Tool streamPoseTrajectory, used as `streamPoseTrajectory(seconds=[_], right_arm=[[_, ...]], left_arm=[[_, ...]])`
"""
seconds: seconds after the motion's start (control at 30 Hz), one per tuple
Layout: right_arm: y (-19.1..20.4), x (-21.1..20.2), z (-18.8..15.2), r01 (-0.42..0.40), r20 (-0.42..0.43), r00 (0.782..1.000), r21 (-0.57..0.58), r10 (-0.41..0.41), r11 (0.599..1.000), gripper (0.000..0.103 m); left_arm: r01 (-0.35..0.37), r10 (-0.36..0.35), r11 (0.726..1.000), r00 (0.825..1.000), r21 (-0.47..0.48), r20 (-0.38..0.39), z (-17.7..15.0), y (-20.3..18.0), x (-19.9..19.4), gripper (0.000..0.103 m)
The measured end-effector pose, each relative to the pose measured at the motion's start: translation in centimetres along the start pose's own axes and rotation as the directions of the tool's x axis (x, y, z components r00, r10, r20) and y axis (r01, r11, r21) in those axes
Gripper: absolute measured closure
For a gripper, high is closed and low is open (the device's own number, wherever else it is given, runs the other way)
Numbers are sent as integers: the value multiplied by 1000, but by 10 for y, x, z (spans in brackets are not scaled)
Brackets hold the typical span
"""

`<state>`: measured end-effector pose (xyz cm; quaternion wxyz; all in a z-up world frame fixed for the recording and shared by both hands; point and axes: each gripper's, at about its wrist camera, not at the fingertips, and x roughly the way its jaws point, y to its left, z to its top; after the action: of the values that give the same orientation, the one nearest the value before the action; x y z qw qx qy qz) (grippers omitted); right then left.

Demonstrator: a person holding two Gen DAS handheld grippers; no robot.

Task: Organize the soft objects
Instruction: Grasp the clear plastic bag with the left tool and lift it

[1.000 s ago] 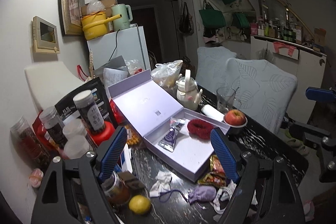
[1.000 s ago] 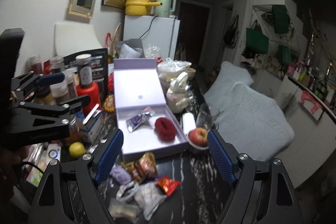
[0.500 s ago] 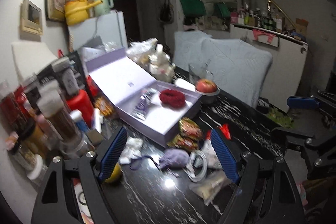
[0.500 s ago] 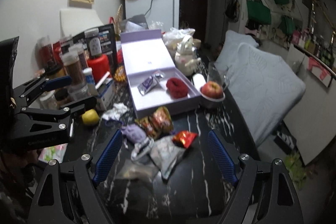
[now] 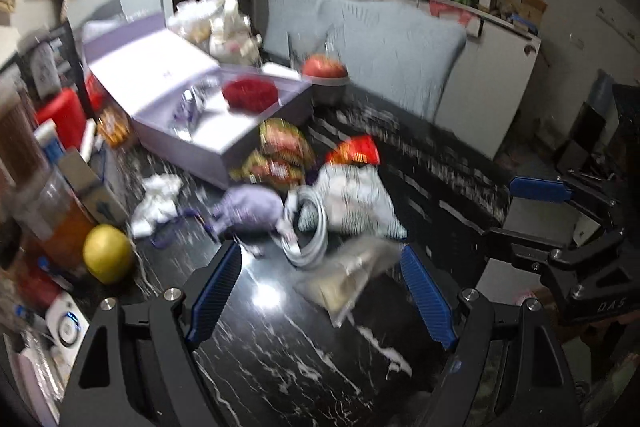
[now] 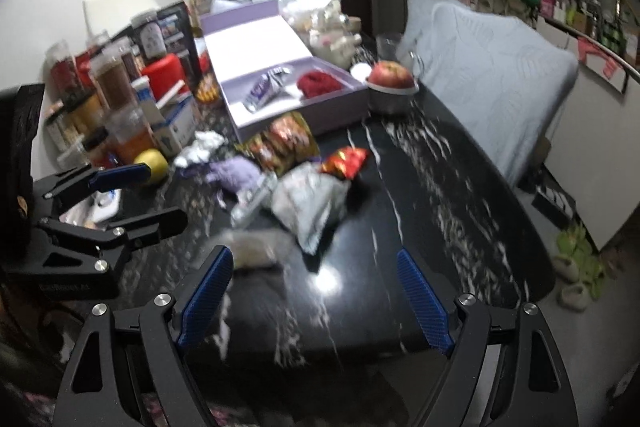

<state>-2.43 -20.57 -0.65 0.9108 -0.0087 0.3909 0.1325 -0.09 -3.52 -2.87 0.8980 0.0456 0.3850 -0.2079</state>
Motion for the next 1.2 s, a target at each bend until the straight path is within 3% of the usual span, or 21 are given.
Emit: streamPoseTrajectory(seconds=[0.33,0.63,0.73,0.83,1.0,1.1,1.2], right_arm=[[-23,27,-44,6,-67,998,77,0,997,18],[-48,43,-50,25,-107,994,116,-13,993,18],[-55,48,-50,29,-113,993,126,-14,992,18],[-65,57,-52,11,-133,991,176,13,984,18],[-70,66,-52,-3,-149,988,197,33,980,18],[-69,70,-49,-7,-155,987,191,37,982,18],[-66,73,-46,-12,-157,987,183,42,983,18]], left_arm=[[23,-22,999,999,29,-46,-15,-10,33,21],[34,-30,997,998,74,-64,-2,-23,65,21],[71,-64,996,991,60,-117,-4,-25,80,22],[120,-119,993,981,-2,-155,-9,-21,89,32],[89,-90,996,979,-13,-184,-15,-23,99,36],[30,-29,1000,985,8,-168,-16,-24,98,63],[71,-76,997,984,-36,-162,-18,-15,94,68]])
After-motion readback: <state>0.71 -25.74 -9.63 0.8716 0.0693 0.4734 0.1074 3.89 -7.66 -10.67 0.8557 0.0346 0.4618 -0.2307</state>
